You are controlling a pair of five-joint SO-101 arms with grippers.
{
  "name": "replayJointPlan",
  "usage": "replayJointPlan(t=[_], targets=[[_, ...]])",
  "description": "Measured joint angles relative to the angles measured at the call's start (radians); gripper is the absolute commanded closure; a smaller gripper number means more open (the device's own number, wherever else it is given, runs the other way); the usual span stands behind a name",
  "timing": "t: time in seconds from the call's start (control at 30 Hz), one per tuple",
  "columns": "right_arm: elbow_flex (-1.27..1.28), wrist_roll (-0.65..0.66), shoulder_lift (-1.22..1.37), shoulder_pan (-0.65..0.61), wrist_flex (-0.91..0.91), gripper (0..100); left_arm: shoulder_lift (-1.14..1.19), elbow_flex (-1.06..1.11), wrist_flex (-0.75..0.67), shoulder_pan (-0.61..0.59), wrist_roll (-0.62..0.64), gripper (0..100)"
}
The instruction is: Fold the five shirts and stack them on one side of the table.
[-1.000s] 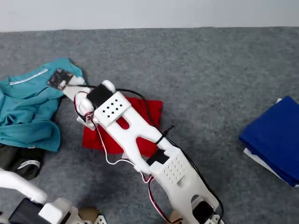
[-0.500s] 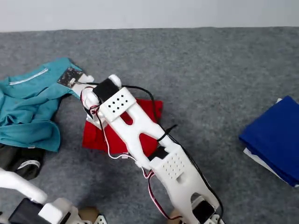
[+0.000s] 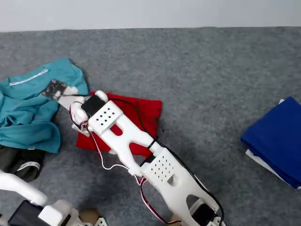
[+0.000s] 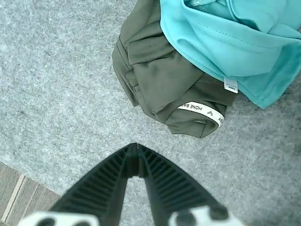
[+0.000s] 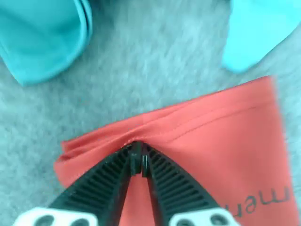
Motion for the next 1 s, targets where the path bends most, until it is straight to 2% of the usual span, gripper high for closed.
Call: replayJointPlan(t=[0.3, 0.43, 0.6, 0.8, 1.0], targets=[[-0.23, 0.0, 0.0, 0.008, 0.236, 98.6, 0.0, 0.0, 0.0, 0.0, 0.0, 100], [-0.258, 0.0, 0.0, 0.037, 0.264, 98.8, 0.0, 0.0, -0.009, 0.006, 0.0, 100], [-0.245, 0.0, -0.028, 0.141, 0.264, 98.8, 0.0, 0.0, -0.009, 0.014, 0.0, 100], [-0.018, -0.04, -0.233, 0.239, 0.265, 98.7, 0.0, 0.0, -0.003, 0.031, 0.0, 100], [0.354, -0.249, -0.43, 0.31, 0.265, 98.3, 0.0, 0.0, 0.003, 0.092, 0.0, 100]])
